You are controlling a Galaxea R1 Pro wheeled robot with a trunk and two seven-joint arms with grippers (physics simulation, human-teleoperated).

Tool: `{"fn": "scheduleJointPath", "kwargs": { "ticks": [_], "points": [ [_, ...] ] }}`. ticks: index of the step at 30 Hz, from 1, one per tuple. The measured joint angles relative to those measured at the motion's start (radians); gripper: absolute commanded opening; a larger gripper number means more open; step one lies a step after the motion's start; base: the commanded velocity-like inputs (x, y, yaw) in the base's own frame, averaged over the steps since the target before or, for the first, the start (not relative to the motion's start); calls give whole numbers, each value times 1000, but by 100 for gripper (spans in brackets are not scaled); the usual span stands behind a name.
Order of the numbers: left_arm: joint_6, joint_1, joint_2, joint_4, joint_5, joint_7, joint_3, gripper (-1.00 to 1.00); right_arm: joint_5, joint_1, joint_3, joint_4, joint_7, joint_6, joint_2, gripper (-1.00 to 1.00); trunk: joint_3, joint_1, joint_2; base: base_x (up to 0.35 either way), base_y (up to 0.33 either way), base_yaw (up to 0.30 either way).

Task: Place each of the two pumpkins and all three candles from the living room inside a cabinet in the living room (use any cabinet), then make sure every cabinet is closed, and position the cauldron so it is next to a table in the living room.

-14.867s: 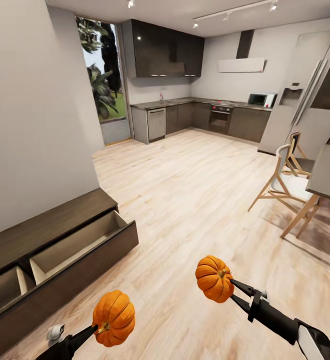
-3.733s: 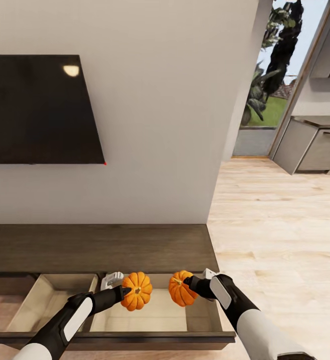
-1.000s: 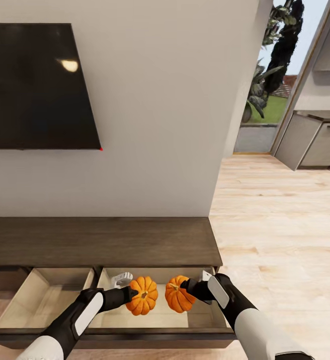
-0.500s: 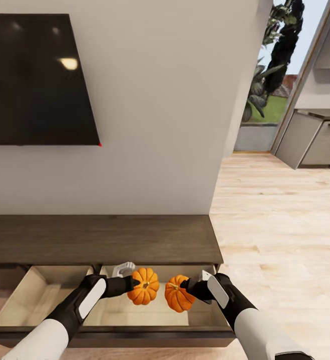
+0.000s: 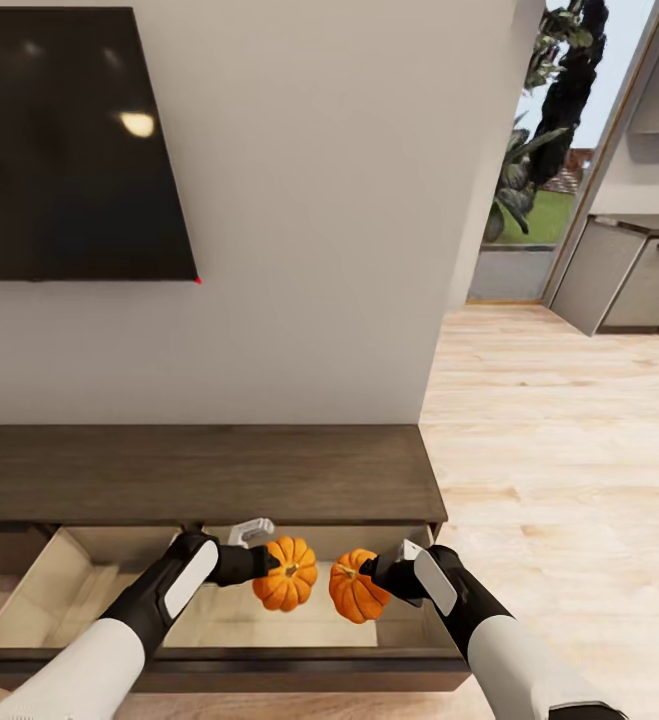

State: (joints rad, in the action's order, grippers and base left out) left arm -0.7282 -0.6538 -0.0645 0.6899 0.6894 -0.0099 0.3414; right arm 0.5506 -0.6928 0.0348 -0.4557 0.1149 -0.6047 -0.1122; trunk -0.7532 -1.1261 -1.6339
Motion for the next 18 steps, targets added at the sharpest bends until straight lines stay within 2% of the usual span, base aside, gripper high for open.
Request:
{"fn": "scheduleJointPath", "kwargs": {
  "ticks": [3, 10, 18],
  "points": [
    [-35, -9, 0, 0, -2, 3, 0, -100, 0, 0, 0, 0, 0, 0, 0, -100, -9, -12, -21, 0, 0, 0],
    [-58, -14, 0, 1, -2, 3, 0, -100, 0, 0, 0, 1, 0, -1, 0, -100, -31, -38, -70, 0, 0, 0],
    [-95, -16, 2, 3, -6, 22, 0, -100, 1, -1, 0, 1, 0, -1, 0, -100, -31, -38, -70, 0, 0, 0]
  ]
}}
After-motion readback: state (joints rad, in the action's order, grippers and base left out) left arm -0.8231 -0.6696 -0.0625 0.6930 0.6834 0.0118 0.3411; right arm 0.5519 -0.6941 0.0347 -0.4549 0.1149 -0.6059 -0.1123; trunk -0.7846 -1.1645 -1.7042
